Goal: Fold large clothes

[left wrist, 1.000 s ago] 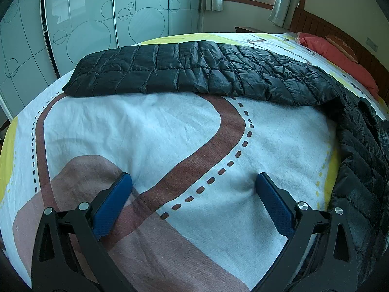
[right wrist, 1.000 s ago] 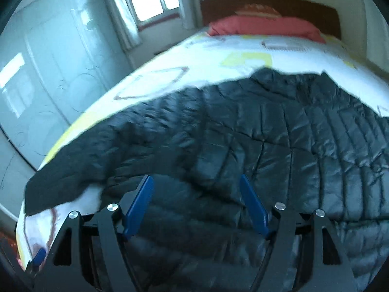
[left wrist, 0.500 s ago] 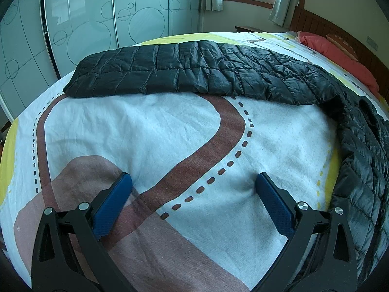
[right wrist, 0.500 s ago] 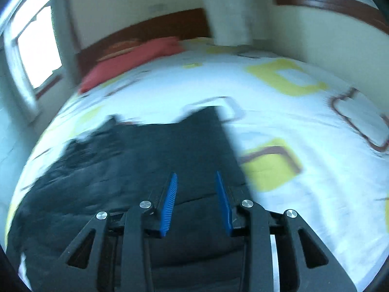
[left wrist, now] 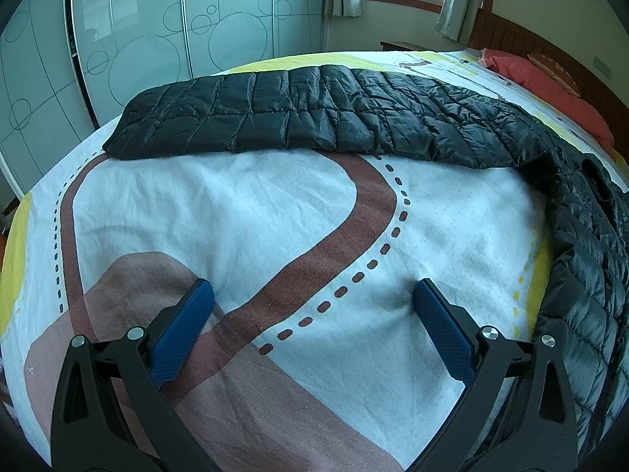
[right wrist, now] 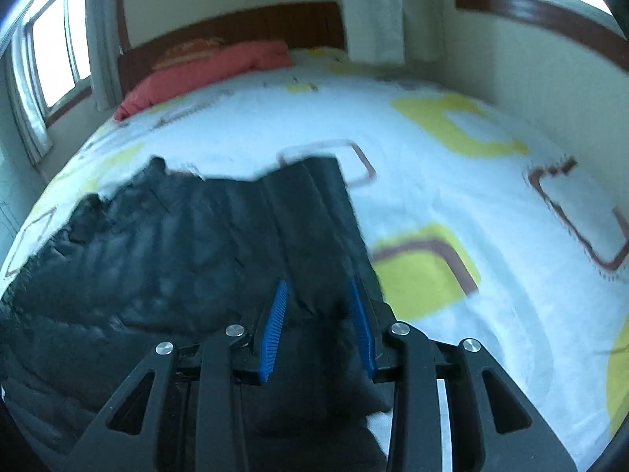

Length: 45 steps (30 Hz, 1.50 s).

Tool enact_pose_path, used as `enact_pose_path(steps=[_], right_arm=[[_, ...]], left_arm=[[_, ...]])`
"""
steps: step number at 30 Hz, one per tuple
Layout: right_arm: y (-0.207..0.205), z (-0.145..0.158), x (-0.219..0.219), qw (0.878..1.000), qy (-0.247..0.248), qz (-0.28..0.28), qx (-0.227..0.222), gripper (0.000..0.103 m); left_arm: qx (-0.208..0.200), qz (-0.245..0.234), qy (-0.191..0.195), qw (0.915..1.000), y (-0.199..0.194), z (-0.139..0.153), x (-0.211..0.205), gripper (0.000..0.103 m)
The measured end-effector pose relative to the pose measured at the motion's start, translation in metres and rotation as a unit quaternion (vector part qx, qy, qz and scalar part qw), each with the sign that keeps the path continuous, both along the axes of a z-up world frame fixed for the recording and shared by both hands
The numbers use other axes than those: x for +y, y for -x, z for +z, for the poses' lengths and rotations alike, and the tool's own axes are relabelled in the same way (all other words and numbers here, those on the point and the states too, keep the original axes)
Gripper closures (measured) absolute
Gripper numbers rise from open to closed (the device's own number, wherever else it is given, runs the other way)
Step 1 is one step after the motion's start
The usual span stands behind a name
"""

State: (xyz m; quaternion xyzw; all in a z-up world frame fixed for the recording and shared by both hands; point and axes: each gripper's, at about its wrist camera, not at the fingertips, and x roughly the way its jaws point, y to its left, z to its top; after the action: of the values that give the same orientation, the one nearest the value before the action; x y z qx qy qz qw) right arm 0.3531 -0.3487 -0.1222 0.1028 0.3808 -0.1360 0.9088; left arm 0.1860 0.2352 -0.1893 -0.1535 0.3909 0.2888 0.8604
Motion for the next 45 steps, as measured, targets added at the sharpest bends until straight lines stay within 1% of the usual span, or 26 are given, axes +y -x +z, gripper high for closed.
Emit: enact_pose_path(steps=[1, 2, 4, 5, 6, 8, 9, 10, 12, 13, 14, 16, 17, 18, 20, 22, 24, 27, 29, 38, 42, 44, 45], right_arm=[[-0.006, -0.001, 0.001, 1.0, 0.0, 0.005, 0.0, 0.069], [-0.018, -0.009, 0.004, 1.0, 0.001, 0.011, 0.007, 0.069], [-0.032, -0.027, 0.005, 0.999, -0.005, 0.01, 0.032, 0.069], [-0.039, -0.041, 0.006, 0.999, -0.012, 0.011, 0.05, 0.068], [-0.041, -0.045, 0.01, 0.999, 0.001, 0.012, 0.051, 0.068], [-0.044, -0.037, 0.017, 0.998, 0.018, 0.011, 0.056, 0.066], [-0.042, -0.031, 0.02, 0.999, 0.013, 0.013, 0.051, 0.066], [-0.039, -0.023, 0.027, 0.999, -0.001, 0.023, 0.038, 0.066], [-0.033, -0.014, 0.043, 0.999, -0.003, 0.038, 0.023, 0.066], [-0.029, -0.01, 0.054, 0.999, -0.002, 0.049, 0.014, 0.065], [-0.026, -0.01, 0.064, 0.998, -0.004, 0.061, 0.007, 0.06], [-0.03, -0.019, 0.076, 0.997, -0.007, 0.078, 0.019, 0.054], [-0.036, -0.031, 0.083, 0.995, -0.009, 0.089, 0.039, 0.053], [-0.041, -0.04, 0.088, 0.995, 0.001, 0.09, 0.051, 0.053], [-0.038, -0.035, 0.091, 0.996, 0.009, 0.082, 0.044, 0.053], [-0.029, -0.028, 0.092, 0.996, -0.004, 0.078, 0.034, 0.053], [-0.017, -0.021, 0.094, 0.997, 0.002, 0.073, 0.018, 0.053], [-0.019, -0.032, 0.1, 0.997, 0.021, 0.076, 0.027, 0.053], [-0.022, -0.042, 0.1, 0.997, 0.015, 0.074, 0.034, 0.053], [-0.015, -0.047, 0.104, 0.997, 0.03, 0.069, 0.028, 0.052], [-0.015, -0.047, 0.104, 0.997, 0.031, 0.069, 0.026, 0.052], [-0.015, -0.047, 0.104, 0.997, 0.031, 0.069, 0.025, 0.052], [-0.015, -0.047, 0.104, 0.997, 0.032, 0.069, 0.025, 0.052]], left_arm=[[0.0, 0.0, 0.0, 1.0, 0.0, 0.0, 0.001, 0.002], [0.0, 0.0, 0.0, 1.0, 0.0, 0.0, 0.0, 0.002], [0.0, 0.0, 0.0, 1.0, 0.0, 0.0, 0.0, 0.002], [0.0, 0.0, 0.0, 1.0, 0.0, 0.0, 0.0, 0.002], [0.0, 0.0, 0.0, 1.0, 0.0, 0.0, 0.0, 0.002], [0.0, 0.0, -0.001, 1.0, 0.001, 0.0, 0.001, 0.002], [0.0, 0.0, 0.0, 1.0, 0.0, 0.0, 0.0, 0.002], [0.0, 0.0, 0.0, 1.0, 0.0, 0.0, -0.001, 0.002], [0.0, 0.0, -0.001, 1.0, 0.0, 0.0, -0.001, 0.002], [0.0, 0.0, -0.001, 1.0, 0.0, 0.0, -0.001, 0.002], [0.0, 0.0, 0.0, 1.0, 0.001, 0.0, 0.0, 0.002], [0.0, 0.0, -0.001, 1.0, 0.0, 0.0, -0.001, 0.002], [0.0, 0.0, -0.001, 1.0, 0.0, 0.0, -0.001, 0.002], [0.0, 0.0, -0.001, 1.0, 0.0, 0.0, -0.001, 0.002], [0.0, 0.0, -0.001, 1.0, 0.0, 0.0, -0.001, 0.002], [-0.001, 0.0, 0.0, 1.0, 0.001, -0.001, 0.0, 0.002], [-0.001, 0.0, -0.001, 1.0, 0.001, -0.001, 0.001, 0.002], [-0.002, 0.0, 0.0, 1.0, 0.001, -0.001, 0.001, 0.002], [-0.001, 0.0, 0.0, 1.0, 0.001, -0.001, 0.0, 0.002], [0.0, -0.001, 0.001, 1.0, 0.001, -0.001, 0.0, 0.002], [0.004, -0.005, 0.017, 0.9998, 0.0, 0.003, 0.007, 0.002], [-0.006, -0.01, 0.037, 0.9993, 0.004, 0.01, 0.014, 0.002], [-0.023, -0.01, 0.055, 0.9982, 0.01, 0.013, 0.02, 0.002]])
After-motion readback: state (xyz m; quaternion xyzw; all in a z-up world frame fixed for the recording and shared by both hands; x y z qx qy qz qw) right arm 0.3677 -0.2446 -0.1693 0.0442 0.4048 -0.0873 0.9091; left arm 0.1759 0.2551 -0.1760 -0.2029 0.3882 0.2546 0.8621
